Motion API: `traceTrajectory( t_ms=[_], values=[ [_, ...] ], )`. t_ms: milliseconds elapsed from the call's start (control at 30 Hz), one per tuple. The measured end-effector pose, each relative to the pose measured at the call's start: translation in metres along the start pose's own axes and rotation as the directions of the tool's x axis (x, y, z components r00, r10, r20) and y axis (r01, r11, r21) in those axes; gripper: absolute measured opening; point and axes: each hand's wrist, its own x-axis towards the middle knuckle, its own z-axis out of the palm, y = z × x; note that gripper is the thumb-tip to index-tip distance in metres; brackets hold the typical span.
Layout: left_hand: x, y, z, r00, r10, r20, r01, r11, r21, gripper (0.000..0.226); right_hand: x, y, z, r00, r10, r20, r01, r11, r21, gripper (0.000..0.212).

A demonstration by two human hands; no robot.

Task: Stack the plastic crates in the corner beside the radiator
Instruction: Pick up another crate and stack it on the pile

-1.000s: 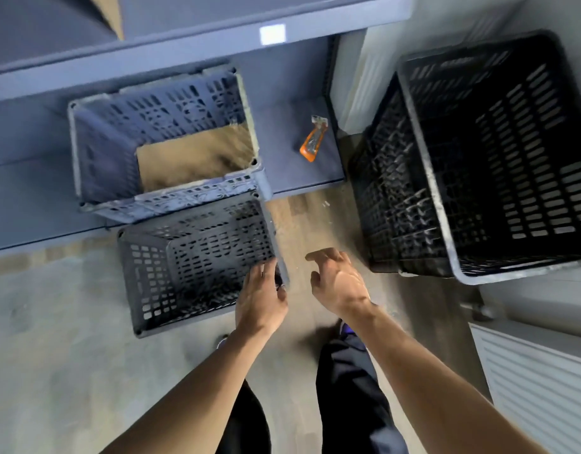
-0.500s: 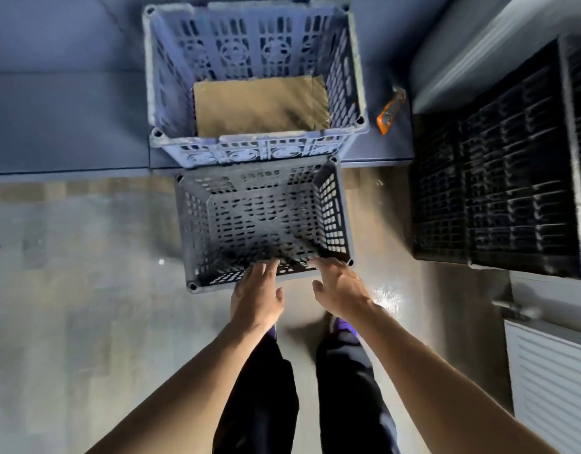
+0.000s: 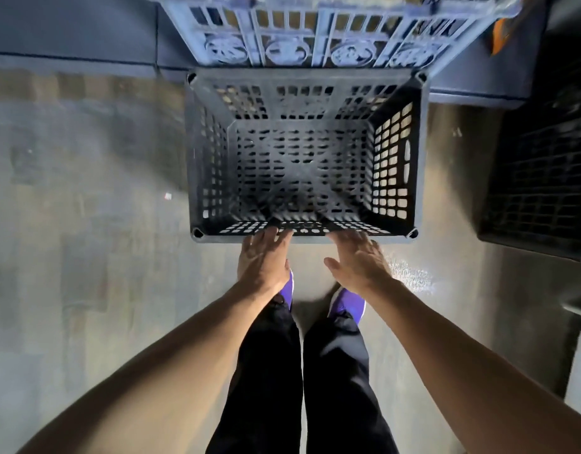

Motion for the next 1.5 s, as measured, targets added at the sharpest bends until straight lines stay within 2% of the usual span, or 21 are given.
traceTrajectory(
  t_ms=[167, 267, 367, 533, 700, 833, 1067, 1133, 1200, 1267, 1400, 1500],
  values=[
    [0.031, -0.001, 0.031, 1.0, -0.02, 0.007, 0.019, 0.998, 0.06, 0.052, 0.036, 0.004, 0.031, 0.997, -0.069, -0.027, 0.064, 0.986, -0.154, 0.064],
    [0.05, -0.01, 0.037, 0.999, -0.014, 0.045, 0.011, 0.997, 0.078, 0.04, 0.054, 0.011, 0.037, 0.998, -0.05, -0.026, 0.045, 0.987, -0.157, 0.065],
    [0.062, -0.015, 0.031, 0.992, -0.016, 0.128, 0.01, 0.999, 0.044, 0.04, 0.069, 0.015, 0.031, 0.999, -0.04, -0.004, 0.039, 0.986, -0.165, 0.061],
    [0.058, -0.014, 0.007, 0.973, 0.093, 0.212, -0.108, 0.992, 0.06, 0.027, 0.056, 0.012, 0.021, 0.997, -0.07, -0.023, 0.063, 0.974, -0.215, 0.054],
    [0.029, -0.008, -0.014, 0.975, 0.123, 0.183, -0.135, 0.989, 0.053, 0.042, 0.027, 0.013, 0.003, 0.994, -0.091, 0.065, 0.104, 0.968, -0.227, 0.063],
    [0.008, -0.004, -0.031, 0.971, 0.128, 0.204, -0.147, 0.986, 0.081, 0.036, -0.002, 0.013, -0.007, 0.987, -0.141, 0.071, 0.153, 0.965, -0.211, 0.069],
    [-0.017, 0.007, -0.083, 0.926, 0.144, 0.35, -0.199, 0.972, 0.126, 0.033, -0.049, 0.011, -0.027, 0.989, -0.061, 0.137, 0.063, 0.998, -0.013, 0.071],
    [-0.019, 0.017, -0.104, 0.923, 0.177, 0.341, -0.235, 0.962, 0.138, 0.034, -0.056, 0.01, -0.037, 0.991, -0.019, 0.131, 0.017, 1.0, 0.021, 0.055],
    [-0.021, 0.033, -0.125, 0.92, 0.204, 0.335, -0.262, 0.955, 0.139, 0.039, -0.063, 0.014, -0.05, 0.991, 0.018, 0.136, -0.018, 1.0, 0.003, 0.036],
    [-0.027, 0.049, -0.14, 0.916, 0.229, 0.331, -0.292, 0.944, 0.155, 0.045, -0.072, 0.02, -0.061, 0.985, 0.031, 0.172, -0.024, 0.999, -0.04, 0.031],
    [-0.053, 0.074, -0.153, 0.903, 0.291, 0.316, -0.364, 0.908, 0.205, 0.046, -0.109, 0.033, -0.076, 0.972, 0.052, 0.23, -0.032, 0.995, -0.089, 0.029],
    [-0.074, 0.085, -0.152, 0.89, 0.334, 0.311, -0.406, 0.891, 0.204, 0.047, -0.137, 0.036, -0.079, 0.97, 0.097, 0.221, -0.073, 0.991, -0.115, 0.045]
  ],
)
